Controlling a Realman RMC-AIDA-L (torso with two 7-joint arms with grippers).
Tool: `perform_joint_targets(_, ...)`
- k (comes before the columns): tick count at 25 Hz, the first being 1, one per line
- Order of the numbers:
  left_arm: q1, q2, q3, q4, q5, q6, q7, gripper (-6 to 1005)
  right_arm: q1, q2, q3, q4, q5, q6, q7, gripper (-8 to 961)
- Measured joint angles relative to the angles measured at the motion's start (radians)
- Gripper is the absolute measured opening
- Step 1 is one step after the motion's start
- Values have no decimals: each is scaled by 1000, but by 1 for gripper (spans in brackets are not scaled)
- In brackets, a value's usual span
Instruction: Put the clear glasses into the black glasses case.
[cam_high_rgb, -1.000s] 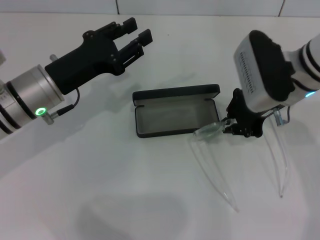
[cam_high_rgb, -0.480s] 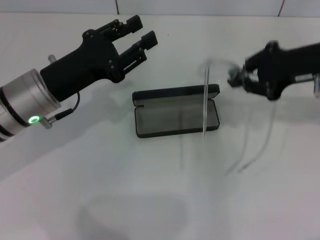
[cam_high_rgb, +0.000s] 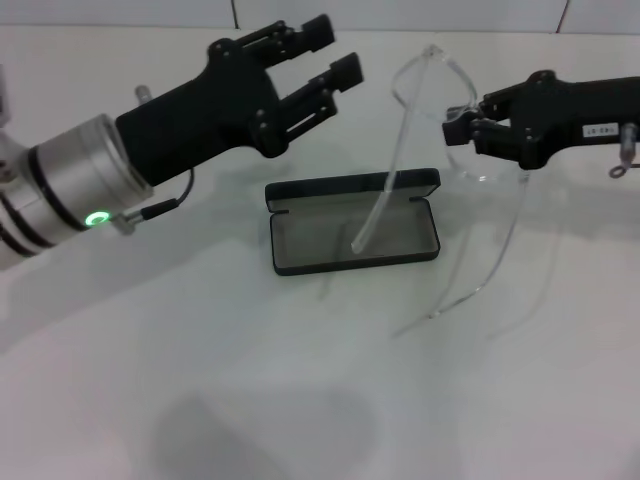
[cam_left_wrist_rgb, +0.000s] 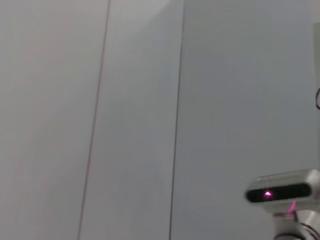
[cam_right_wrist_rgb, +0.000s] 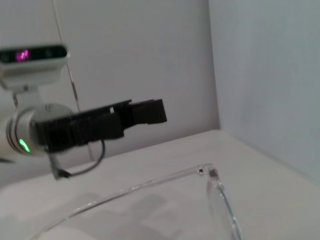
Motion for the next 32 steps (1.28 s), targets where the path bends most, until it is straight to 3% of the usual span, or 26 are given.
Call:
perform_joint_targets(2,-22,-1,15,-4,1,-1,1,497,54,-24,1,88,0,-24,29,124)
perform_joint_targets(5,-60,-1,32,-20,2,-1,3,496,106,-41,-4,162,-7,-55,62,124)
perform_joint_targets(14,-105,-3,68,-26,3,-8,18,496,156,-42,-20,174,-35,-105,189,124)
perform_joint_targets(32,-105,-7,69,-49,-8,-13,96,496,157,-47,-20,193,-41,-260,260,123)
